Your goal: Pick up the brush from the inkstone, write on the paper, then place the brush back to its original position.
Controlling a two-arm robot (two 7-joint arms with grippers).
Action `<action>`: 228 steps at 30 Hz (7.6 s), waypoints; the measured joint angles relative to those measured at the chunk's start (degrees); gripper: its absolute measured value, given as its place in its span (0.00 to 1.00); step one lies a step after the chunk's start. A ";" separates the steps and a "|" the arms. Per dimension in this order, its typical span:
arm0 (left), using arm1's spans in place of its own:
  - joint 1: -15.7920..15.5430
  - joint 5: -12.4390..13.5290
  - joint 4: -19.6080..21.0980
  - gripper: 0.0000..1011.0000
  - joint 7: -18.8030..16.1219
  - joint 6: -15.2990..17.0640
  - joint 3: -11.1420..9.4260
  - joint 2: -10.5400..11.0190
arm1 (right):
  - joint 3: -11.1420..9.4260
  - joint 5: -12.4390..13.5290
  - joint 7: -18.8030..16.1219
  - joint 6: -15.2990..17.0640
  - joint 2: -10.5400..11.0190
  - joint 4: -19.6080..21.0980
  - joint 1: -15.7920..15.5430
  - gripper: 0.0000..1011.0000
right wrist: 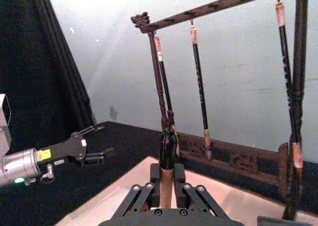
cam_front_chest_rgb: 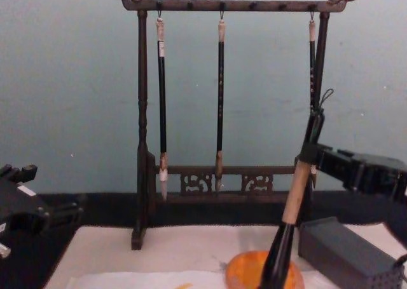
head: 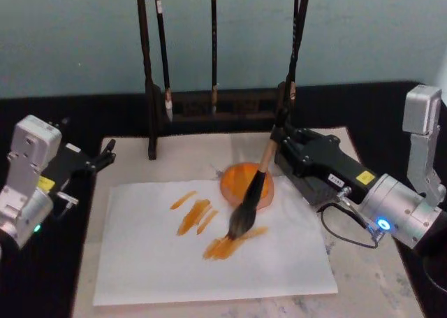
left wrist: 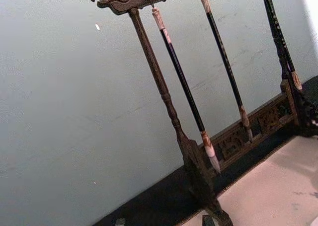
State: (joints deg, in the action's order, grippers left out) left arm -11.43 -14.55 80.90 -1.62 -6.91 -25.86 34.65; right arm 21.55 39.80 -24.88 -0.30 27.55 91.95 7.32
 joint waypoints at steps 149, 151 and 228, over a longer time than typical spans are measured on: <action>0.00 0.00 0.00 0.99 0.00 0.00 0.00 0.00 | -3.03 -0.88 -0.19 -3.43 -5.56 -6.03 7.38 0.18; 0.00 0.00 0.00 0.99 0.00 0.00 0.00 0.00 | -3.01 -0.87 -0.20 -3.42 -5.53 -6.02 7.37 0.18; 0.00 0.00 0.00 0.99 0.00 0.00 0.00 0.00 | -10.52 28.86 8.49 1.64 -13.26 -7.38 -0.13 0.18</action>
State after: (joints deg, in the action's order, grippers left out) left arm -11.43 -14.55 80.90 -1.62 -6.91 -25.86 34.65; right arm 11.03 68.66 -16.39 1.35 14.29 84.57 7.19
